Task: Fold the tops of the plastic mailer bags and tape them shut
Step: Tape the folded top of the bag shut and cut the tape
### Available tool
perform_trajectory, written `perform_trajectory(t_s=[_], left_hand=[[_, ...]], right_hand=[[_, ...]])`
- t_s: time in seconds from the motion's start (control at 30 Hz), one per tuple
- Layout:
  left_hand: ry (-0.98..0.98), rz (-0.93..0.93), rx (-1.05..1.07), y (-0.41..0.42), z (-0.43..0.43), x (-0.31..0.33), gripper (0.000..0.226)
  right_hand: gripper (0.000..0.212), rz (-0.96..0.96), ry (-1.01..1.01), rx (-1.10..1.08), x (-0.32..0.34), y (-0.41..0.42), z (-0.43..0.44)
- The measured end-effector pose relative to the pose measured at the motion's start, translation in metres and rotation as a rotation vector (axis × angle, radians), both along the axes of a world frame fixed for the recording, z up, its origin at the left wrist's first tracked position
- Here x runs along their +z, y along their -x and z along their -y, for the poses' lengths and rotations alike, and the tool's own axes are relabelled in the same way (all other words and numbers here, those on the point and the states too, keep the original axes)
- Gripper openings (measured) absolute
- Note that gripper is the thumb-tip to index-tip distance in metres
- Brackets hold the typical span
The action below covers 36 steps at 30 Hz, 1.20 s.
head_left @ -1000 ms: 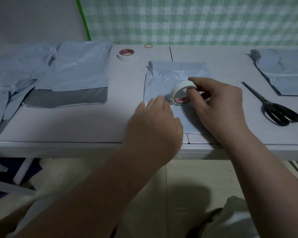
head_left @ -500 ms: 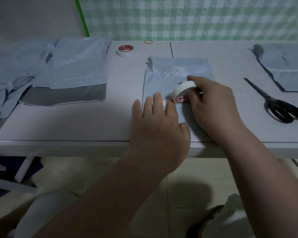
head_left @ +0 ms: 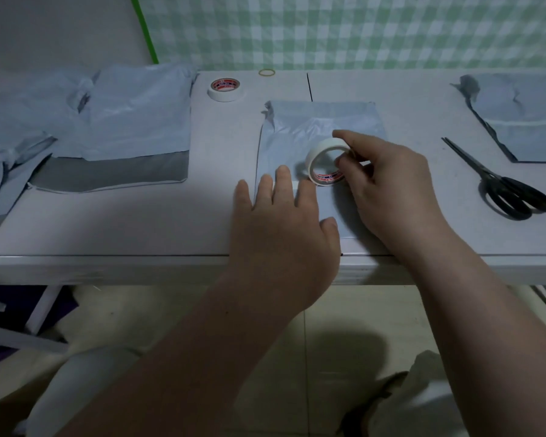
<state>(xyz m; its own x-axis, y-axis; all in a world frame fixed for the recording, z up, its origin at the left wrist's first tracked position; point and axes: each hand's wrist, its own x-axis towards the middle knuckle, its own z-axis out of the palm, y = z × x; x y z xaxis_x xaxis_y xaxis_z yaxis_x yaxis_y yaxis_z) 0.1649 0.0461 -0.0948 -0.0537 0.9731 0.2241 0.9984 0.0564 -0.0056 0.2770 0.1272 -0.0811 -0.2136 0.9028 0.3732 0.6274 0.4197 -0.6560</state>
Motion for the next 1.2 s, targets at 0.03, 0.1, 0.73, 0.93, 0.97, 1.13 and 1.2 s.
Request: perform_trajectory(t_s=[0.03,0.1,0.73,0.93,0.97,1.13,1.2], left_hand=[[0.023,-0.006,0.003,0.000,0.000,0.001,0.072],[0.063,-0.017,0.012,0.000,0.001,0.003,0.077],[0.039,-0.018,0.013,0.001,0.000,0.002,0.078],[0.036,-0.012,0.005,0.001,-0.001,0.002,0.076],[0.038,-0.011,0.006,0.001,-0.001,0.005,0.076],[0.106,0.032,0.058,-0.006,-0.004,0.009,0.063],[0.134,0.075,0.078,-0.007,-0.006,0.008,0.056]], right_hand=[[0.034,0.021,-0.026,-0.007,0.000,0.000,0.000],[0.036,0.056,-0.075,-0.011,-0.001,0.001,0.000],[0.029,0.258,-0.197,-0.046,0.005,-0.020,0.002],[0.033,0.363,-0.250,-0.042,0.005,-0.019,0.006],[0.035,0.388,-0.252,-0.040,0.006,-0.018,0.007],[0.042,0.455,-0.248,-0.050,0.007,-0.014,0.012],[0.043,0.453,-0.231,-0.075,0.007,-0.013,0.014]])
